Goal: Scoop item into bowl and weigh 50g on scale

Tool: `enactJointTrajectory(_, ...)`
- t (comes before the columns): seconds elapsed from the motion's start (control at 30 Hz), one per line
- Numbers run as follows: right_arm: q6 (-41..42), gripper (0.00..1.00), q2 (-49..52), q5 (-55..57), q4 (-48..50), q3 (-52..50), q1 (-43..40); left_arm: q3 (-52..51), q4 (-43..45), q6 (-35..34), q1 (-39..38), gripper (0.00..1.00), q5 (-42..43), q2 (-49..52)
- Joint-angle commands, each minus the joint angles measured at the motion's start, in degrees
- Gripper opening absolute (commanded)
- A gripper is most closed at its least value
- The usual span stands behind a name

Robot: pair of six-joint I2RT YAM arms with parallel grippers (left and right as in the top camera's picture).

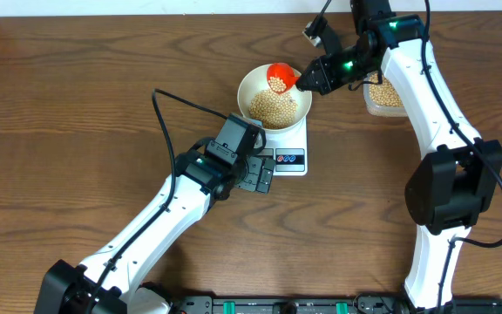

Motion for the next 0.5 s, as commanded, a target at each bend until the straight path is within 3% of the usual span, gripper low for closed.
enactJointTrajectory(0.0,0.2,0.01,-1.9,0.9,0.0,0.1,-0.1,-0.4,0.0,0.3,0.2,1.00,-0.7,-0.4)
enactJointTrajectory(0.47,0.3,0.01,-1.9,13.8,-0.2,0.1,3.4,-0.4,0.0,0.3,0.2,1.00,-0.7,-0.4)
